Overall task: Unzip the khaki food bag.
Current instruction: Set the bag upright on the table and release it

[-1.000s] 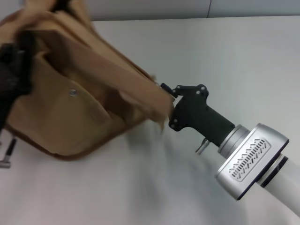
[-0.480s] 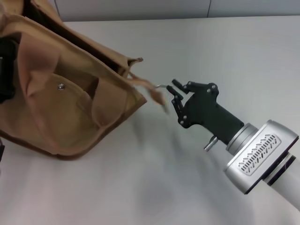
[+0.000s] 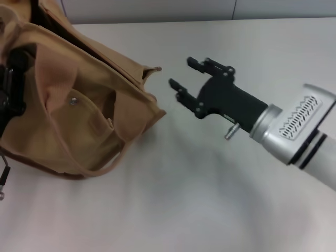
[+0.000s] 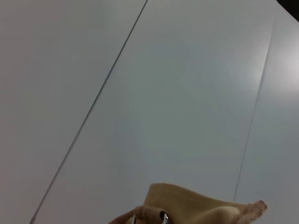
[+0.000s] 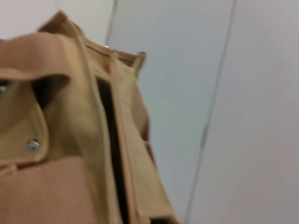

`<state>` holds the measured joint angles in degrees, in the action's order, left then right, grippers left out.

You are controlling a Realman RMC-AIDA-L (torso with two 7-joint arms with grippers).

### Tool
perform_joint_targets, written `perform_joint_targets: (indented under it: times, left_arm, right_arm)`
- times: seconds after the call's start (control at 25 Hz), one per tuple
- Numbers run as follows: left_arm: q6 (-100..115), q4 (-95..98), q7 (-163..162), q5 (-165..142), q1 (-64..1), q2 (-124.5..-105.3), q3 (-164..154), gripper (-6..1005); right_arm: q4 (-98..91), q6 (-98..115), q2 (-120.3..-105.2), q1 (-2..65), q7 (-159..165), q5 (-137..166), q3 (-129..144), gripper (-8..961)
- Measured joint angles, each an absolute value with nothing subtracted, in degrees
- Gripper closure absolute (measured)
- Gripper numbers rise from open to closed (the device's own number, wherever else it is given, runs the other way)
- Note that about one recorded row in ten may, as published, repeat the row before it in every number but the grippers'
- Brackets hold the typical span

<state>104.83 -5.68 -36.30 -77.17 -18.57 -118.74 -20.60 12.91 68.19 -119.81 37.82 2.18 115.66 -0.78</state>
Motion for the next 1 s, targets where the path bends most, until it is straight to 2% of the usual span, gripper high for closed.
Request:
perform_joint_targets:
  times: [0.04, 0.12, 0.32, 0.56, 0.8, 1.0]
  left_arm:
    - [104.8, -5.6, -36.3, -77.2, -18.6, -118.74, -20.9, 913]
    - [104.8, -5.6, -36.3, -77.2, -18.6, -118.77, -21.0, 913]
    - [104.8, -5.5, -36.3, -77.2, -18.9, -118.92, -21.1, 913]
    - [103.4, -5.8, -36.3, -77.3, -19.8, -119.00, -21.6, 913]
    - [103.3, -6.0, -36.3, -77.3, -20.2, -119.00, -21.9, 913]
    - [103.3, -6.1, -36.4, -77.3, -20.4, -119.00, -21.9, 912]
  right_arm:
    - [12.1, 67.7, -119.80, 39.4, 3.6, 117.3, -0.8, 658]
    - [11.5, 66.3, -119.81, 41.0, 3.8, 118.3, -0.8, 425]
    - [11.0, 58.9, -119.90, 45.5, 3.5, 120.9, -0.8, 515]
    - [11.0, 57.4, -119.90, 47.0, 3.4, 122.1, -0.8, 760]
    - [10.9, 56.4, -119.88, 47.5, 3.4, 122.2, -1.1, 908]
    - [10.7, 57.4, -119.89, 46.9, 4.8, 121.8, -2.2, 908]
